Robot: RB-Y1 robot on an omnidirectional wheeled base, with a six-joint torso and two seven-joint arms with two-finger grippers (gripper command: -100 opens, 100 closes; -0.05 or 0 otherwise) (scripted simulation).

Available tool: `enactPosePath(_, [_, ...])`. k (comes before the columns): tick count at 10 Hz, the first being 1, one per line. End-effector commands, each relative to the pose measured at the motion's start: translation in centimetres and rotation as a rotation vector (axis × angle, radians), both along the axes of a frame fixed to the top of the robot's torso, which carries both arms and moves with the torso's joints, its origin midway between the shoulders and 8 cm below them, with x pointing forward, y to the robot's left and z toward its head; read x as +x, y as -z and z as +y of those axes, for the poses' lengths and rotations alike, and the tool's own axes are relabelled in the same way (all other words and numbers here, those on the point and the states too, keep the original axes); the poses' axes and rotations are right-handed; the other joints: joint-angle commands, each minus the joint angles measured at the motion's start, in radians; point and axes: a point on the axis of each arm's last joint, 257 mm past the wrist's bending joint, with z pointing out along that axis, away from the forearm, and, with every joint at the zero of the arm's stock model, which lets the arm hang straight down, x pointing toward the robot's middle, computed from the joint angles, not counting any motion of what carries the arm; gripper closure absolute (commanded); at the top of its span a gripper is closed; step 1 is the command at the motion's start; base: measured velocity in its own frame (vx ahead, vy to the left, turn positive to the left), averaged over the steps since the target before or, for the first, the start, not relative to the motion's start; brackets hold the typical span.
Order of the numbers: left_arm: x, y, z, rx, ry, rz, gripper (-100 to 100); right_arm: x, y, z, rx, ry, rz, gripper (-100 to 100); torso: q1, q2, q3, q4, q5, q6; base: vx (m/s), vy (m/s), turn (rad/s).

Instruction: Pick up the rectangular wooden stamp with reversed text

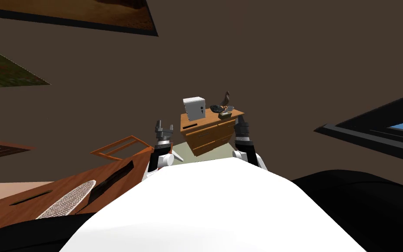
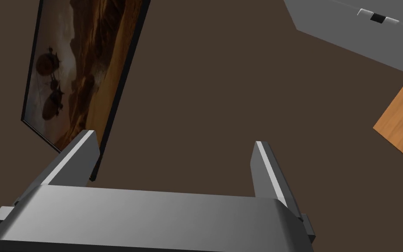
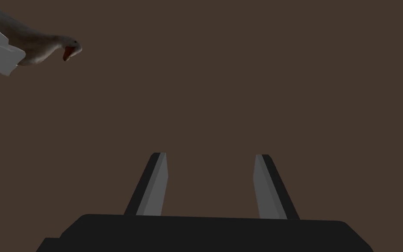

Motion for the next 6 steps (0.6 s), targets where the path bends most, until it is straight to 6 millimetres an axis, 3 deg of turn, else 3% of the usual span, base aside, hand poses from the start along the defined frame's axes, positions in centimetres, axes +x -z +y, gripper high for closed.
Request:
enactPosePath(1, [1.5, 0.6, -0.1, -0.001, 0.026, 0.037, -100, 0.0, 0.0, 0.0, 0.000, 0.000, 0.000, 0, 0.000, 0.000, 0.000, 0.000, 0.000, 0.000, -0.016, 0.043, 0.123])
enactPosePath(6, [4.6, 2.2, -0.3, 0.000, 0.063, 0.128, -100, 0.0, 0.0, 0.0, 0.000, 0.000, 0.000, 0, 0.000, 0.000, 0.000, 0.000, 0.000, 0.000, -0.012, 0.036, 0.100])
